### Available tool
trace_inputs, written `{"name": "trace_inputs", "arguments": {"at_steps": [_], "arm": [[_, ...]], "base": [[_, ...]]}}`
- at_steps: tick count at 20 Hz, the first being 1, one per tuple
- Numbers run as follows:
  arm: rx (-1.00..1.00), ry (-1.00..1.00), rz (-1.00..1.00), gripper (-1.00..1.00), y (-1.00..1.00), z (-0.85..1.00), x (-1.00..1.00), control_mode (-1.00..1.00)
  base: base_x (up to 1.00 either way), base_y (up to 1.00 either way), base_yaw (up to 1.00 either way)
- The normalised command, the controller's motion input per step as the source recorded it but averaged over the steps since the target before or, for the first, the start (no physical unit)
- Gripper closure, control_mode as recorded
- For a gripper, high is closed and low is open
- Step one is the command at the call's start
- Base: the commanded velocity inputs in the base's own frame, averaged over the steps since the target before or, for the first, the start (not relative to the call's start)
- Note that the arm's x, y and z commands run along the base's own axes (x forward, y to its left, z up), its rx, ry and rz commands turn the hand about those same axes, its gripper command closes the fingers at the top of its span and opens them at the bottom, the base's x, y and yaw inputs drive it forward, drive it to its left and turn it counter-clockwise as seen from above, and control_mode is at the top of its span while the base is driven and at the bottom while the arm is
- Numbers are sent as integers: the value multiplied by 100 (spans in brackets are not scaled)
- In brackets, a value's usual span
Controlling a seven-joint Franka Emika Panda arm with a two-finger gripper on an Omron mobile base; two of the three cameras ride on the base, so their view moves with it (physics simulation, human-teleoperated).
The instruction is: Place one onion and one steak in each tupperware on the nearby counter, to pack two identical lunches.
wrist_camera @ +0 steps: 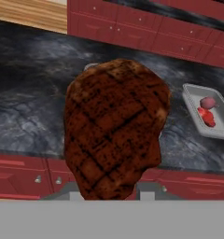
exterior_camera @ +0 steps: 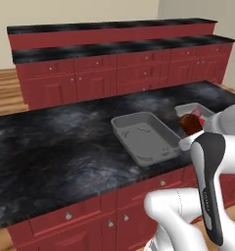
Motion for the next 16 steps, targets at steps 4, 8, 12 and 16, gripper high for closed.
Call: {"name": "trace_inputs", "arguments": {"at_steps": [4, 8, 12, 16], "arm": [[0, 0, 0, 100, 0, 0, 0, 100], [0, 0, 0, 100, 0, 0, 0, 100], [0, 0, 0, 100, 0, 0, 0, 100], [0, 0, 0, 100, 0, 0, 0, 100]], "base": [[5, -20, 25], [3, -41, 23], [27, -39, 20], [85, -1, 15]]}}
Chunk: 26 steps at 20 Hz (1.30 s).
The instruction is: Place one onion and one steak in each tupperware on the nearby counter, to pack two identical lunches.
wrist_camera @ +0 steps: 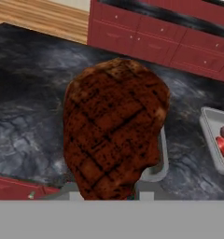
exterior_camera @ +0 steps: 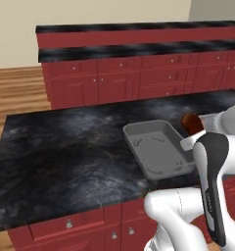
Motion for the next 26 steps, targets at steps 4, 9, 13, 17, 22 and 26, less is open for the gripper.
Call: {"name": "trace_inputs", "arguments": {"at_steps": [4, 9, 13, 17, 22, 26], "arm": [[0, 0, 0, 100, 0, 0, 0, 100], [0, 0, 0, 100, 0, 0, 0, 100], [-1, 7, 4, 100, 1, -30, 31, -100], [0, 12, 0, 100, 0, -48, 30, -100], [0, 17, 0, 100, 0, -62, 6, -100], [0, 10, 0, 100, 0, -45, 4, -100]], "base": [[87, 0, 13], [37, 2, 11], [0, 0, 0], [0, 0, 0], [0, 0, 0], [0, 0, 0]]}}
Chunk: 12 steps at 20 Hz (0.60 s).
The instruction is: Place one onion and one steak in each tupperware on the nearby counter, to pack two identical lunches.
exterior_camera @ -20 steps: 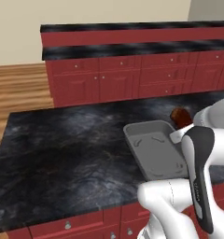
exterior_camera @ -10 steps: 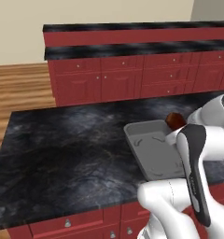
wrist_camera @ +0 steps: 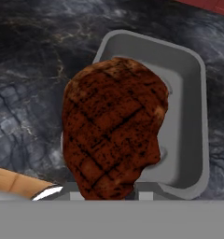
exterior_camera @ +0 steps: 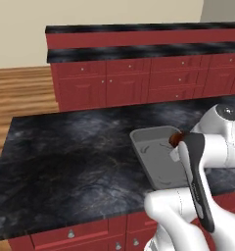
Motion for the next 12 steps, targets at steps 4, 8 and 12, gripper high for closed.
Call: {"name": "trace_inputs", "arguments": {"at_steps": [4, 8, 12], "arm": [[5, 12, 0, 100, 1, -29, 2, -100], [13, 9, 0, 100, 0, -28, 4, -100], [8, 3, 0, 100, 2, -27, 18, -100]], "base": [[0, 0, 0], [0, 0, 0], [0, 0, 0]]}}
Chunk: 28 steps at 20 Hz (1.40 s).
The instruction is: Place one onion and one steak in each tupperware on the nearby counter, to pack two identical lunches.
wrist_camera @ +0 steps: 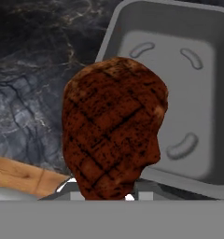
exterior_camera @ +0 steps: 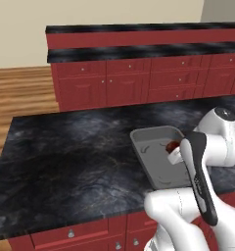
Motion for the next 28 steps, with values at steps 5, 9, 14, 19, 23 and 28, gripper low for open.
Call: {"name": "trace_inputs", "arguments": {"at_steps": [5, 9, 14, 19, 23, 28], "arm": [[0, 0, 0, 100, 7, -24, 46, -100], [0, 0, 0, 100, 3, -28, 46, -100], [0, 0, 0, 100, 0, -34, 42, -100], [0, 0, 0, 100, 0, -38, 34, -100], [0, 0, 0, 100, 0, -41, 25, -100], [0, 0, 0, 100, 0, -41, 15, -100]], "base": [[0, 0, 0], [0, 0, 0], [0, 0, 0], [0, 0, 0], [0, 0, 0], [0, 0, 0]]}}
